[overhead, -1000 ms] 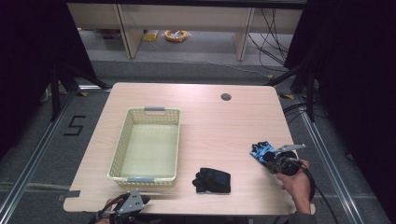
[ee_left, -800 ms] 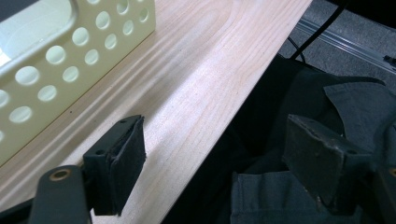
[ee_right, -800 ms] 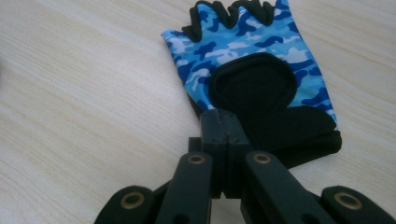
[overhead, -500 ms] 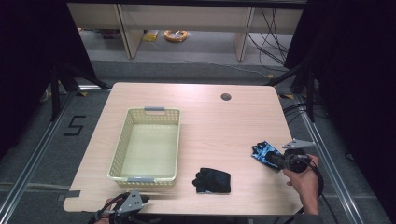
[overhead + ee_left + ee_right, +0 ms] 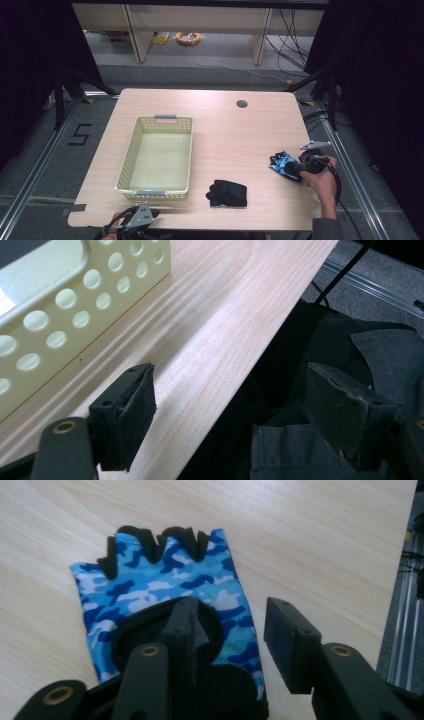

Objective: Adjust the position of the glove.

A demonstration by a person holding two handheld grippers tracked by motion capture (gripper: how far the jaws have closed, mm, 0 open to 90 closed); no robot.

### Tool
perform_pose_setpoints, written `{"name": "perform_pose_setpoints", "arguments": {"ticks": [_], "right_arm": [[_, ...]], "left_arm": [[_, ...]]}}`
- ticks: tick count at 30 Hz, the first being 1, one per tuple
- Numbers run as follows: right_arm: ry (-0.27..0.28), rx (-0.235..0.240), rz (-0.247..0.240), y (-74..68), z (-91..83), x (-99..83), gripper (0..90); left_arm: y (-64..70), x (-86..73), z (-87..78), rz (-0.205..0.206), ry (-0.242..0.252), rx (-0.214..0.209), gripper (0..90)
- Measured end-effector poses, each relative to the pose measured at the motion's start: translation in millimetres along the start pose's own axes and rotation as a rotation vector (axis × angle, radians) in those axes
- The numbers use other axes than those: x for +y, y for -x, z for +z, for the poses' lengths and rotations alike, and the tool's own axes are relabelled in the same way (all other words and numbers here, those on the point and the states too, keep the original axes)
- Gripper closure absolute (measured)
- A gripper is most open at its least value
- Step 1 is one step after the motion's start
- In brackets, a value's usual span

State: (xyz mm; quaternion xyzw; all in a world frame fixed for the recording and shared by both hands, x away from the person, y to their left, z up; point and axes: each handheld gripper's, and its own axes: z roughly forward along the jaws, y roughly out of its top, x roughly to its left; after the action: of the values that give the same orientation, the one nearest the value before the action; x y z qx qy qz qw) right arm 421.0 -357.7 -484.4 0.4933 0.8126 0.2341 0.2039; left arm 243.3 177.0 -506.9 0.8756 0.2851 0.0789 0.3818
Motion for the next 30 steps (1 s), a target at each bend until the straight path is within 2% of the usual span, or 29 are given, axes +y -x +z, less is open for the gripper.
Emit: {"name": "perform_pose_setpoints", "arguments": {"ticks": [1,2,3,4,7,8,9,10,11,12,13,14,15,16,17,18,19,20,21,22,23,24,25,26,27,29,30], "right_arm": [[-0.018,0.012,0.037,2.3,4.3,-1.5,56.8],[-0.007,0.035,0.064,4.5,5.1,-2.7,59.2],[-0.007,0.035,0.064,4.5,5.1,-2.7,59.2],[0.015,0.103,0.074,11.4,6.5,-6.8,64.2],[0.023,0.114,0.084,15.6,6.7,-10.6,69.3],[0.056,0.132,0.123,17.8,7.1,-14.8,79.1],[0.056,0.132,0.123,17.8,7.1,-14.8,79.1],[0.054,0.162,0.117,19.0,6.3,-16.0,82.4],[0.054,0.162,0.117,19.0,6.3,-16.0,82.4],[0.044,0.141,0.16,12.9,4.2,-14.6,83.7],[0.044,0.141,0.16,12.9,4.2,-14.6,83.7],[0.058,0.126,0.118,14.7,5.2,-13.6,84.0],[0.046,0.148,0.099,16.1,4.8,-12.6,84.4],[0.068,0.121,0.102,13.2,3.2,-12.4,84.7],[0.068,0.121,0.102,13.2,3.2,-12.4,84.7],[0.095,0.138,0.072,15.6,-1.4,-9.4,84.9],[0.095,0.138,0.072,15.6,-1.4,-9.4,84.9],[0.096,0.112,0.075,13.8,-6.3,-8.7,84.9],[0.096,0.131,0.09,10.6,-15.3,-4.3,85.0],[0.118,0.136,0.054,10.5,-19.0,-2.6,85.0],[0.118,0.136,0.054,10.5,-19.0,-2.6,85.0],[0.135,0.167,0.053,5.9,-30.2,3.2,85.0],[0.166,0.159,0.015,4.8,-33.9,5.4,85.0],[0.169,0.18,0.04,0.0,-40.0,8.5,85.0],[0.169,0.18,0.04,0.0,-40.0,8.5,85.0],[0.231,0.21,0.009,-9.3,-50.7,16.1,85.0],[0.245,0.219,0.001,-13.0,-53.6,18.8,84.9]], "left_arm": [[0.0,0.1,0.0,0.001,0.001,-0.002,20.5],[0.8,-0.1,0.7,-0.011,0.009,-0.001,20.5],[0.8,-0.1,0.7,-0.011,0.009,-0.001,20.5],[0.1,0.0,0.2,-0.001,-0.001,-0.001,20.5],[0.0,0.0,0.7,0.004,-0.004,0.004,20.5],[1.1,0.0,0.6,-0.001,0.001,0.0,20.6],[0.6,0.2,0.6,0.009,-0.002,0.005,20.6],[1.3,0.3,0.5,0.004,0.004,-0.002,20.8],[1.3,0.3,0.5,0.004,0.004,-0.002,20.9],[1.2,0.2,0.6,0.004,0.005,-0.003,20.9],[1.2,0.2,0.6,0.004,0.005,-0.003,20.9],[1.3,0.2,0.4,0.004,0.005,-0.003,20.9],[0.9,0.1,0.3,0.008,0.001,0.002,21.0],[1.1,0.3,-0.4,0.009,0.0,-0.001,21.0],[1.1,0.3,-0.4,0.009,0.0,-0.001,21.0],[0.9,0.1,-0.1,0.008,0.001,0.001,21.0],[0.9,0.1,-0.1,0.008,0.001,0.001,21.0],[0.8,0.1,-0.2,0.008,0.001,0.002,21.0],[0.7,0.2,-0.3,0.008,0.002,0.002,21.0],[0.7,0.4,-0.6,0.009,0.0,0.001,21.0],[0.7,0.4,-0.6,0.009,0.0,0.001,21.0],[0.9,0.4,-0.4,0.01,0.0,0.002,21.0],[0.7,0.4,0.0,0.013,-0.001,0.002,21.0],[0.7,0.3,0.2,0.011,0.0,0.002,21.0],[0.7,0.3,0.2,0.011,0.0,0.002,21.0],[0.6,0.5,-0.2,0.013,-0.002,0.001,21.0],[2.0,0.3,0.6,-0.002,0.011,-0.001,20.9]]}}
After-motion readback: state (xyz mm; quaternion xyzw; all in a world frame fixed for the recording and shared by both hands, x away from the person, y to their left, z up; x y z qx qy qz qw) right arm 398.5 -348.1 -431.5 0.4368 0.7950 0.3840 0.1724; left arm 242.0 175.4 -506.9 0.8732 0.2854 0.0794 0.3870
